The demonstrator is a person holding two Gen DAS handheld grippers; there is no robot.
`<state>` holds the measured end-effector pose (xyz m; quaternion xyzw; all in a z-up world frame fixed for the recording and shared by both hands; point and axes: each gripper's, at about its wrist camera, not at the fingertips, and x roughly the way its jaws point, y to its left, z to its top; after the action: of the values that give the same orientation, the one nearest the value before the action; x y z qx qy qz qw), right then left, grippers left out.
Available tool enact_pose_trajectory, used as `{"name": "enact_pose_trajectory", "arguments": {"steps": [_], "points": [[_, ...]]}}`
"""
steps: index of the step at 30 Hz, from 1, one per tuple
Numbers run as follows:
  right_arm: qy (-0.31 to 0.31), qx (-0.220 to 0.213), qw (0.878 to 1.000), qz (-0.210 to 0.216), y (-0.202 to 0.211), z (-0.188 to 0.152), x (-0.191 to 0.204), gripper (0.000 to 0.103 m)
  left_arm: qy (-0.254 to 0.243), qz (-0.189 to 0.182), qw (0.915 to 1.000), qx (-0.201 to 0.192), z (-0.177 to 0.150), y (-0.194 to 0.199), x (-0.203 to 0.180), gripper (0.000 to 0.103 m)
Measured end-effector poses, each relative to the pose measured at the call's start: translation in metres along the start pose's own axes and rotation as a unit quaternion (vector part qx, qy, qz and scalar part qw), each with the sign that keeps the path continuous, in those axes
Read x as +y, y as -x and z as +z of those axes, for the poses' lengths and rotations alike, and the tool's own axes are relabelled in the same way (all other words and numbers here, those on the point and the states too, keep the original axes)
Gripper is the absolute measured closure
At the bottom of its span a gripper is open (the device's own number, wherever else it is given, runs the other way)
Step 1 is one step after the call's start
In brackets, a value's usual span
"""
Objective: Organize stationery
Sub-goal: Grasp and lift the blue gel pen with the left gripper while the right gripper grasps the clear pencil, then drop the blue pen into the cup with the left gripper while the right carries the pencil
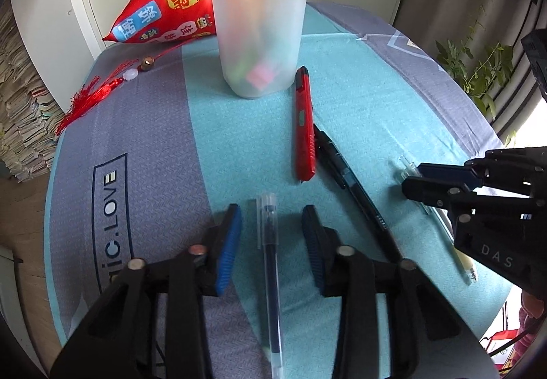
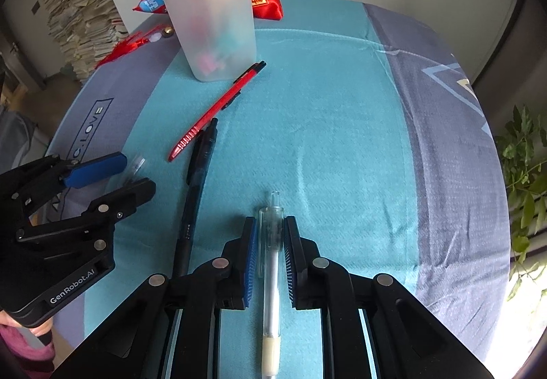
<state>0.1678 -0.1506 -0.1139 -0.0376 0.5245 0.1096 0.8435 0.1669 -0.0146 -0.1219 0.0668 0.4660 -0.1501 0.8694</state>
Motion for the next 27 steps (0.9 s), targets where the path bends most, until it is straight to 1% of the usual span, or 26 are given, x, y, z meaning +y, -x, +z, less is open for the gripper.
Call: {"name": "enact_pose_trajectory", "arguments": {"steps": [1, 3, 6, 14, 20, 24, 27], "points": [[-0.004, -0.001, 1.0, 0.005, 0.0, 0.0, -0.001, 0.089, 0.0, -0.002, 1.0, 0.001, 0.0, 0.0, 0.0, 0.094], [-0.021, -0.01, 1.0, 0.019, 0.004, 0.0, -0.003, 0.089, 0.007, -0.007, 1.0, 0.001, -0.001, 0.003, 0.001, 0.093], [-0.03, -0.031, 0.999, 0.022, 0.017, -0.003, -0.005, 0.089, 0.006, -0.003, 0.9999, -0.013, -0.003, 0.015, 0.0, 0.093], [-0.024, -0.077, 0.997, 0.019, 0.059, -0.013, -0.001, 0.089, -0.003, -0.002, 0.9983, -0.058, -0.009, 0.055, -0.008, 0.093], [-0.019, -0.11, 0.994, 0.019, 0.087, -0.021, 0.004, 0.089, 0.001, -0.002, 0.9961, -0.089, -0.014, 0.081, -0.004, 0.093], [-0.022, -0.124, 0.992, 0.017, 0.099, -0.024, 0.006, 0.089, 0.018, -0.004, 0.9953, -0.096, -0.015, 0.091, 0.002, 0.093], [-0.026, -0.133, 0.991, 0.02, 0.105, -0.027, 0.005, 0.09, 0.02, -0.002, 0.9947, -0.101, -0.015, 0.096, 0.004, 0.093]]}}
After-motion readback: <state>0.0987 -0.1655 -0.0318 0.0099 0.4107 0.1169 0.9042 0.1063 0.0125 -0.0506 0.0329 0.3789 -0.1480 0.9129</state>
